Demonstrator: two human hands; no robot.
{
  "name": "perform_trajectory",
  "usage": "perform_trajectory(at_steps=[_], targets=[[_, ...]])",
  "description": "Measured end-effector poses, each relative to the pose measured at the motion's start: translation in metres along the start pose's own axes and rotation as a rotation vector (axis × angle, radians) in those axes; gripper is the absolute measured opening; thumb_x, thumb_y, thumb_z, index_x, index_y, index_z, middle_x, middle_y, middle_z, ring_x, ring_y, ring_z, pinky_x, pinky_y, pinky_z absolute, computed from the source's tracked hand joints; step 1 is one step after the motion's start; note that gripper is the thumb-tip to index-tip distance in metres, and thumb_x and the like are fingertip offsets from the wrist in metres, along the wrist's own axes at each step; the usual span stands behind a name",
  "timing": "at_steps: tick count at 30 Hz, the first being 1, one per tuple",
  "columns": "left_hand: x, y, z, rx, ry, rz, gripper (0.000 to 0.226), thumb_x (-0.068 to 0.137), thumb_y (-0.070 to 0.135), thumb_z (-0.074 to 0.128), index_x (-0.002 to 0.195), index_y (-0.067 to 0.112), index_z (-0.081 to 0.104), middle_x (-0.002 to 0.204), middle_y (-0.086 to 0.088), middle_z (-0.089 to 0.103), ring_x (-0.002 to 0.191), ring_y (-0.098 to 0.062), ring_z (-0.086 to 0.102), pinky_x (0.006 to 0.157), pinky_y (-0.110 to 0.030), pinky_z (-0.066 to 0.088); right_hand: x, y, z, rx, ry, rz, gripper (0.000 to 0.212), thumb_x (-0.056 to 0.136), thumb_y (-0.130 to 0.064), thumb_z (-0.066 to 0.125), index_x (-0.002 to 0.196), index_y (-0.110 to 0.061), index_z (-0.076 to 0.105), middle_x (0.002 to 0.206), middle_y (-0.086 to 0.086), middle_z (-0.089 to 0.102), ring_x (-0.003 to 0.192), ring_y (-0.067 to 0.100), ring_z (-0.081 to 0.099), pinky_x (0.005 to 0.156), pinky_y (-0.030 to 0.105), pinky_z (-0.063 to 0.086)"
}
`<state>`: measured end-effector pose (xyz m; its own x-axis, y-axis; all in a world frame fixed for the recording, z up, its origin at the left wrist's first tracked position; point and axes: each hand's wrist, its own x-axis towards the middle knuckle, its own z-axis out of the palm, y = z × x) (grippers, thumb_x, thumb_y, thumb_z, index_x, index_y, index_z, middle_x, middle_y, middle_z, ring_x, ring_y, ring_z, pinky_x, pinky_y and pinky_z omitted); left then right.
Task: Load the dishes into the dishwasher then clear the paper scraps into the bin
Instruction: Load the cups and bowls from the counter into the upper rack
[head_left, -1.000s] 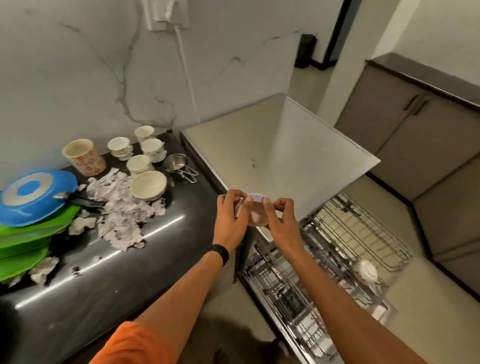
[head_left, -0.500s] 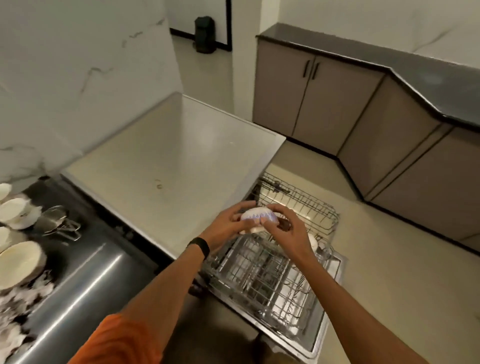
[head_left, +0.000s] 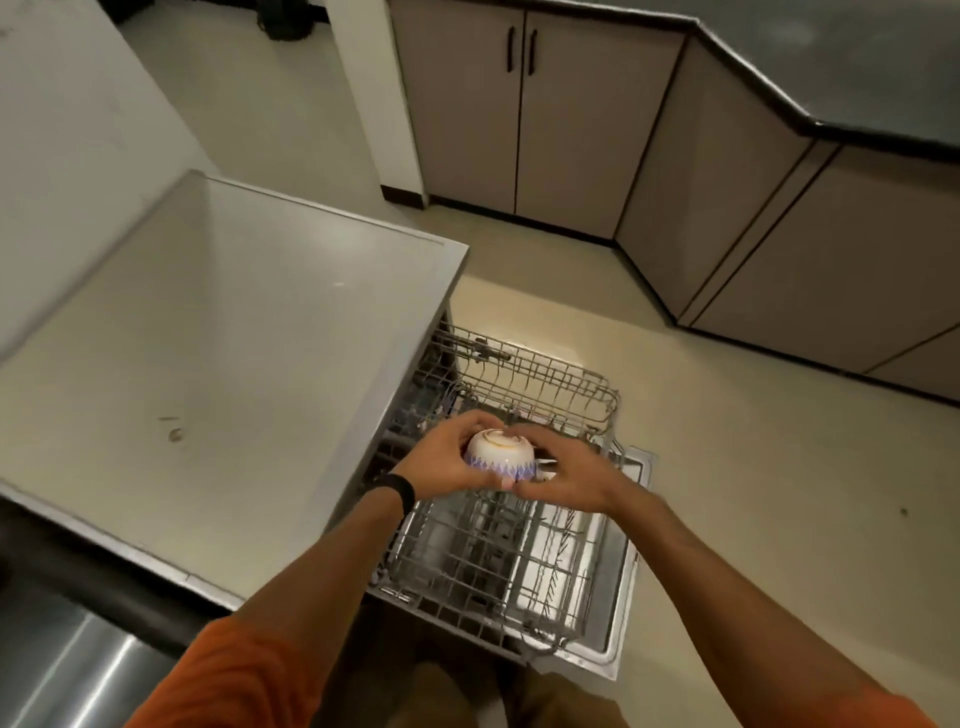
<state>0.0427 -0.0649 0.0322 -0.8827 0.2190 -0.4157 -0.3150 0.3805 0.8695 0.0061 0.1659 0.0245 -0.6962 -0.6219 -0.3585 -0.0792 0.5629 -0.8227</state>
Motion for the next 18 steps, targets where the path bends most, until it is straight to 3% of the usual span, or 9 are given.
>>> perform_trajectory(at_steps=[4,9,13,16,18], targets=[[0.027,-0.021,0.008,0.027,-0.028,-0.034,0.067,0.062,0.027,0.096,0.116,0.023,0.055,0.119,0.002,0.068,0.108,-0.016,0.069,0.089,-0.048,0.060,0.017,0.024,0.011,-0.064,-0.013,0.038,0.080,0.077,-0.047,0.086,0.143,-0.036,0.043,0.134,-0.011,0.057,0.114,0.010,0.058,0.091,0.027,0.051],[0.070,-0.054,0.014,0.098,-0.083,-0.059,0.063,0.059,0.030,0.091,0.108,0.027,0.052,0.113,-0.002,0.065,0.103,-0.022,0.068,0.084,-0.055,0.058,0.039,0.063,0.041,0.006,0.074,0.136,0.075,0.082,-0.034,0.085,0.144,-0.030,0.043,0.138,-0.007,0.050,0.116,0.011,0.053,0.095,0.028,0.050],[0.101,-0.083,0.019,0.145,-0.075,-0.087,0.058,0.061,0.032,0.085,0.110,0.033,0.053,0.109,0.004,0.067,0.098,-0.020,0.068,0.080,-0.053,0.059,0.066,0.087,0.055,0.016,0.144,0.215,0.073,0.084,-0.023,0.083,0.145,-0.024,0.044,0.138,-0.005,0.050,0.107,0.011,0.056,0.080,0.012,0.044],[0.126,-0.109,0.022,0.159,-0.045,-0.106,0.054,0.071,0.018,0.084,0.112,0.039,0.056,0.114,0.005,0.068,0.101,-0.015,0.068,0.084,-0.048,0.060,0.093,0.107,0.062,-0.010,0.193,0.256,0.071,0.084,-0.016,0.082,0.144,-0.021,0.044,0.140,0.000,0.050,0.104,0.011,0.057,0.080,0.014,0.043],[0.141,-0.120,0.025,0.185,-0.006,-0.115,0.056,0.074,0.012,0.084,0.117,0.036,0.056,0.119,0.004,0.066,0.105,-0.017,0.066,0.087,-0.042,0.059,0.110,0.117,0.066,-0.055,0.201,0.264,0.068,0.084,-0.012,0.081,0.142,-0.019,0.045,0.143,0.000,0.047,0.107,0.011,0.056,0.076,0.004,0.037]])
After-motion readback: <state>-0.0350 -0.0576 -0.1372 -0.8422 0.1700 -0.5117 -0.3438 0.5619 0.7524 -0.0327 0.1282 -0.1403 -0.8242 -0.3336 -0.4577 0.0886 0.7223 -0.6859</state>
